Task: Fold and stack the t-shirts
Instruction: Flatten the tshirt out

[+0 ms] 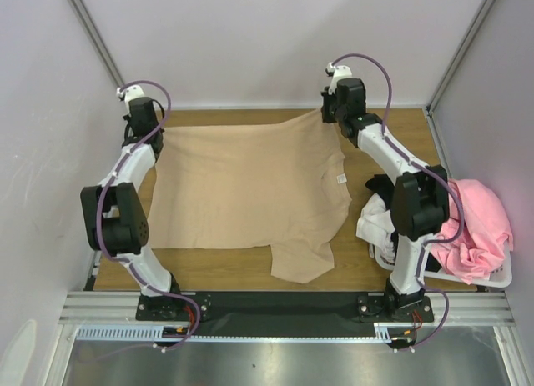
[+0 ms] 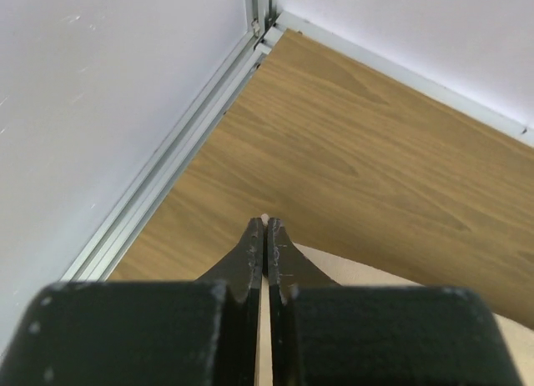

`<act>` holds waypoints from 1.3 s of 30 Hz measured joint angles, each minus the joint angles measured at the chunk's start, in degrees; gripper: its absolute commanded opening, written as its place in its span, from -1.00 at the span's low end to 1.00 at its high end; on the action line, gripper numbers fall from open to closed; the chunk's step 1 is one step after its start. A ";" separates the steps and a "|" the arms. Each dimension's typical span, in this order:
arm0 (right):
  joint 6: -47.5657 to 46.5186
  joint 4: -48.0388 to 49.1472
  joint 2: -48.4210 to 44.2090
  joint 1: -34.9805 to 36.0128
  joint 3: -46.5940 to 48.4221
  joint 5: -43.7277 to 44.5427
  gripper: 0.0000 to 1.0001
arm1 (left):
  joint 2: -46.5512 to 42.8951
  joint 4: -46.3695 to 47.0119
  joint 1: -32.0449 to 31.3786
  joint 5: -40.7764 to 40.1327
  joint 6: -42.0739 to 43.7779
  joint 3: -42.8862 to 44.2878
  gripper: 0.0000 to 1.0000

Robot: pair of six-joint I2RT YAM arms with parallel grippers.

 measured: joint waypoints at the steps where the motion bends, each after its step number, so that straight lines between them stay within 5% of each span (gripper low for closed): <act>1: -0.15 0.35 1.51 -0.15 1.57 -0.20 -1.00 | 0.90 0.42 0.00 -0.04 -0.13 0.72 -0.99; 20: 0.22 0.66 31.26 -2.23 39.76 -3.52 -1.00 | 22.51 2.62 0.33 0.33 1.38 22.99 -0.99; 30: 1.25 0.76 33.53 -2.80 40.70 -1.46 -1.00 | 27.32 1.20 0.37 2.93 1.92 32.04 -0.99; 39: 0.39 2.67 23.08 -2.97 32.04 -1.70 -1.00 | 19.26 3.06 0.37 5.27 3.80 26.08 -0.99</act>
